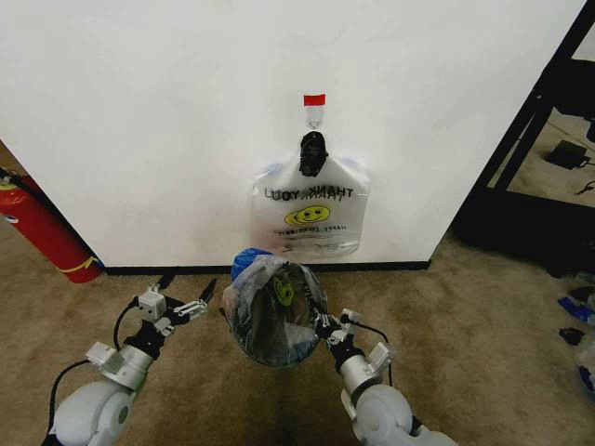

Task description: Pick up the garbage bag from the wall and place it over the trash bin.

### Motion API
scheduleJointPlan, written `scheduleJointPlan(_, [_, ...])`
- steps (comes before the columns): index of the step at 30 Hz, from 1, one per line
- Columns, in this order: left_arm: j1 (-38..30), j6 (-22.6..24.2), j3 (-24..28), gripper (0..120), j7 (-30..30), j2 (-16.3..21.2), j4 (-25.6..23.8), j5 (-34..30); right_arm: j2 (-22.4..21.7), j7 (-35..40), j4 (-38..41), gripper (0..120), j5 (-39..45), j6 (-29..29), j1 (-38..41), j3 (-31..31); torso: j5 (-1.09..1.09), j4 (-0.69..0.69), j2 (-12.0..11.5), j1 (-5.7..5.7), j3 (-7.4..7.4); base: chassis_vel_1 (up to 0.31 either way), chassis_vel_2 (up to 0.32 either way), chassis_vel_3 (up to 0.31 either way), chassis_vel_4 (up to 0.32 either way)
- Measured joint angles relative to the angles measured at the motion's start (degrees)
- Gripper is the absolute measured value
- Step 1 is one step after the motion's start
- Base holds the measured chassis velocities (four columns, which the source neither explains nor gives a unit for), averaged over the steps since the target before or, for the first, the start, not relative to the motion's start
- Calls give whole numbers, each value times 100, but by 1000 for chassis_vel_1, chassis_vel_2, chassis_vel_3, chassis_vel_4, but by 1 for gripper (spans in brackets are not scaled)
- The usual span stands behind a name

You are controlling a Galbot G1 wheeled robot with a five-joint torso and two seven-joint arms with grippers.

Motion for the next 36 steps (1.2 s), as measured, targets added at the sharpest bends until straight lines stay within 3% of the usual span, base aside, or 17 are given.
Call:
scheduleJointPlan(2, [28,218,-188,100,457,-103,-16,-696,-20,4,0,0,-8,1,-29,101,-3,0,0,0,0,0,0,0,0])
scheduleJointPlan(4, [147,424,-245,100,753,-158,-105,-985,-16,0,0,0,-8,4,-59,193,0,1,0,0,0,0,0,0,0])
scheduleJointPlan(8, [284,621,-119,100,810,-193,-174,-657,-11,-20,2,0,-4,10,-71,259,-1,1,0,0,0,0,0,0,0])
scheduleJointPlan(10, [227,790,185,100,786,-224,-179,-443,-5,-44,29,0,-8,12,-66,254,-2,1,0,0,0,0,0,0,0])
scheduleJointPlan(16, [102,959,614,95,827,-317,-177,-487,-7,-88,89,0,-75,13,-63,215,-2,0,0,0,0,0,0,0,0])
scheduleJointPlan(22, [56,961,725,91,678,-428,-111,-527,-9,-114,88,0,-143,18,-61,196,-2,1,0,0,0,0,0,0,0])
scheduleJointPlan(36, [2,921,736,43,593,-425,-46,-715,-10,-136,36,0,-165,16,59,122,-2,0,0,0,0,0,0,0,0])
